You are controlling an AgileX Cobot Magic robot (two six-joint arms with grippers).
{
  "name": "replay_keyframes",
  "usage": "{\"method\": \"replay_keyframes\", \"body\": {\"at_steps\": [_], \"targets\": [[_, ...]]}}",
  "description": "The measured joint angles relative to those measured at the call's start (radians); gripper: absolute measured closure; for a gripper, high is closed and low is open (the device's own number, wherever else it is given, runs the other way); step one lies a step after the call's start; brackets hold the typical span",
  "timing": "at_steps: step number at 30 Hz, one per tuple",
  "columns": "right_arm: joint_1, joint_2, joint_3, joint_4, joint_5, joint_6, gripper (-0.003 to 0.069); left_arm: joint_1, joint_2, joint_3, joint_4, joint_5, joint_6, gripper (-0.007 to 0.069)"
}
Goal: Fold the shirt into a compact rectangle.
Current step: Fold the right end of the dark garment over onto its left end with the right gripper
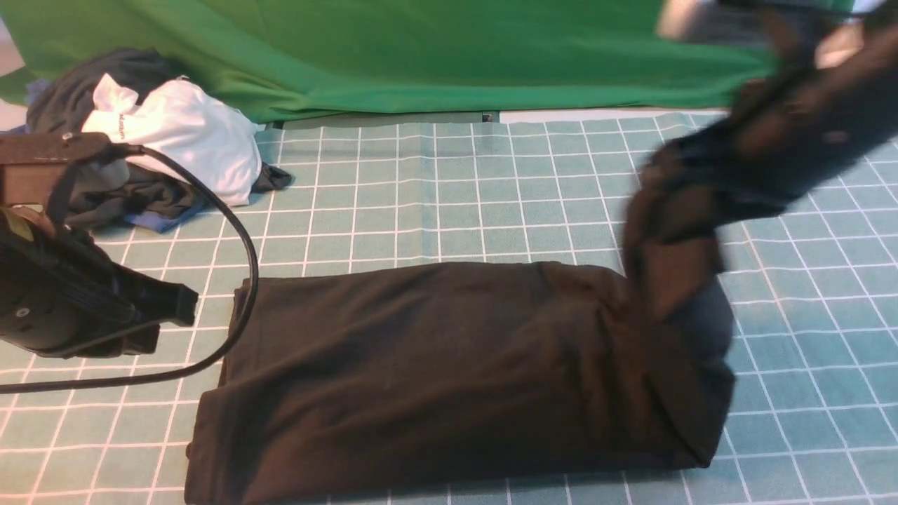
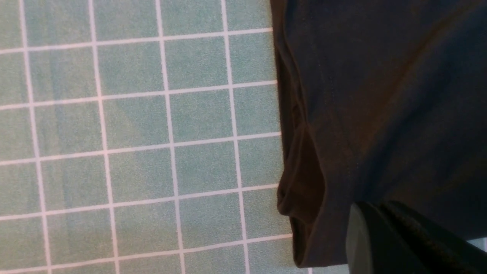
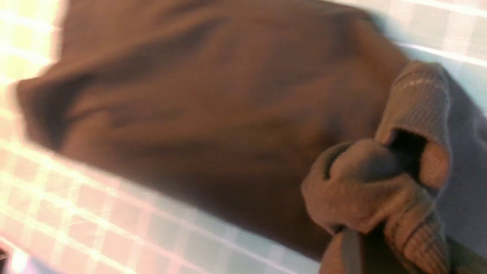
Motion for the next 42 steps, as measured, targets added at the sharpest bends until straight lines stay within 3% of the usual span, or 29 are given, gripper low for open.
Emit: {"method": "replay_keyframes", "body": {"at_steps": [3,13,25,30,32,34,35,36,38,42], "targets": [[0.094,0.09,-0.047,0.053,-0.038,0.008,0.062,0.0,0.0,0.0,-0.017,-0.004,0.013,0.0613],[0.266,0.344,-0.211,0.214,-0.144,0.009,0.062,0.0,-0.006,0.0,-0.042,-0.004,0.028,0.0613],[0.378,0.578,-0.373,0.304,-0.239,0.015,0.0607,0.0,-0.012,0.001,0.02,0.008,0.018,0.0613],[0.4,0.628,-0.399,0.357,-0.287,0.021,0.0508,0.001,-0.047,0.001,0.076,0.008,-0.028,0.0613],[0.409,0.637,-0.408,0.374,-0.301,0.021,0.0372,0.001,-0.068,0.001,0.087,0.008,-0.031,0.0613],[0.411,0.637,-0.411,0.389,-0.302,0.021,0.0283,0.001,-0.075,0.001,0.087,0.008,-0.033,0.0613],[0.411,0.637,-0.411,0.389,-0.302,0.021,0.0283,0.001,-0.075,0.001,0.087,0.008,-0.033,0.0613],[0.411,0.632,-0.413,0.393,-0.296,0.016,0.0223,0.002,-0.076,0.001,0.087,0.011,-0.033,0.0613],[0.405,0.617,-0.413,0.396,-0.272,-0.031,0.0183,0.002,-0.076,0.001,0.087,0.018,-0.033,0.0613],[0.359,0.548,-0.413,0.373,-0.196,-0.128,0.0205,0.002,-0.077,0.001,0.087,0.031,-0.038,0.0613]]}}
